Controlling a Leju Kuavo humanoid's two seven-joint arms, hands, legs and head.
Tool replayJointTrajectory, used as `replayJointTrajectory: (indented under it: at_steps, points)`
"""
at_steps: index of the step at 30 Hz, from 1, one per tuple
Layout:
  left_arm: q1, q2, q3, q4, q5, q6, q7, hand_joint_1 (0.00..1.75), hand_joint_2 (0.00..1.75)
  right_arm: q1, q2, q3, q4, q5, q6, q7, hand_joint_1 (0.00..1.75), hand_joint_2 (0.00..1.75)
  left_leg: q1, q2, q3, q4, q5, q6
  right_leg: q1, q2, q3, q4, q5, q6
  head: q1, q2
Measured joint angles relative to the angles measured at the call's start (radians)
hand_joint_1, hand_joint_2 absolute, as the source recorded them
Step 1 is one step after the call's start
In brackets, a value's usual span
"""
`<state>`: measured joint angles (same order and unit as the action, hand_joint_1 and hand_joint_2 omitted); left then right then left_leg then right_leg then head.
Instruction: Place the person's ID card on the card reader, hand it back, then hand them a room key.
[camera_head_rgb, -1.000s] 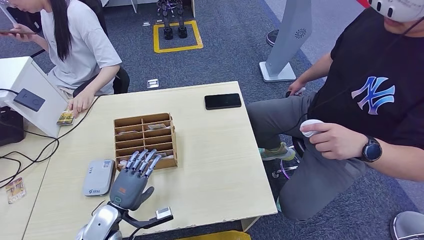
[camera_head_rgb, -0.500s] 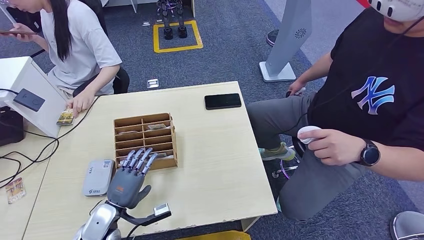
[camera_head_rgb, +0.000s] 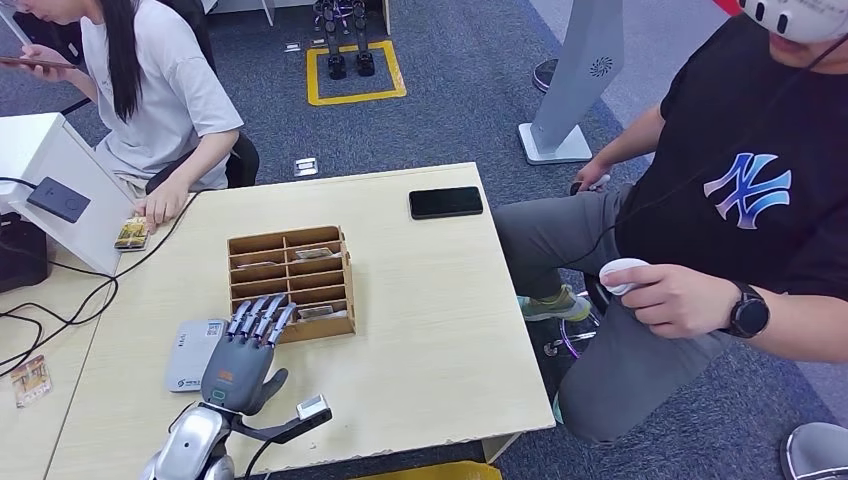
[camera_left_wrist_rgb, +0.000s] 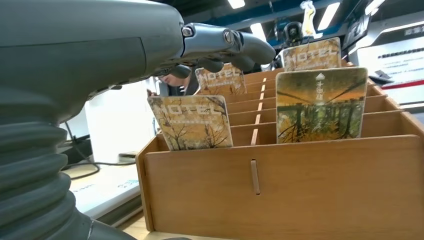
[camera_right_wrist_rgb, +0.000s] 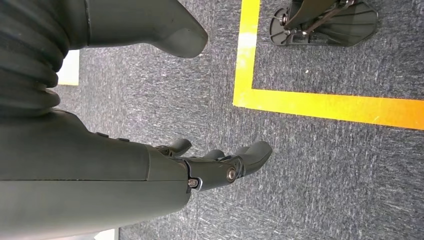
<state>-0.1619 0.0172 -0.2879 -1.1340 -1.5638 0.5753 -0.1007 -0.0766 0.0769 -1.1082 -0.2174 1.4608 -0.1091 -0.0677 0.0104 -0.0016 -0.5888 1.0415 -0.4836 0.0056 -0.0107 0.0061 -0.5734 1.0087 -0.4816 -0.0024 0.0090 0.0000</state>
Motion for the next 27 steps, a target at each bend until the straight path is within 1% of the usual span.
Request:
replayJointTrajectory:
  at_steps: [18,27]
  points:
    - [-0.002,-0.004,0.017,0.015,-0.005,0.000,0.003,0.00,1.75,0.000,0.002,0.000,0.000,0.001,0.000,0.001,0.00,1.75,0.000,0.000,0.000,0.000,0.000,0.000,0.000,0.000,0.000,0.000,0.000,0.000,0.000,0.000]
    - [-0.010,-0.003,0.054,0.030,-0.004,0.008,0.050,0.00,1.75,-0.001,0.002,0.000,0.000,0.003,0.000,-0.002,0.00,1.75,0.000,0.000,0.000,0.000,0.000,0.000,0.000,0.000,0.000,0.000,0.000,0.000,0.000,0.000]
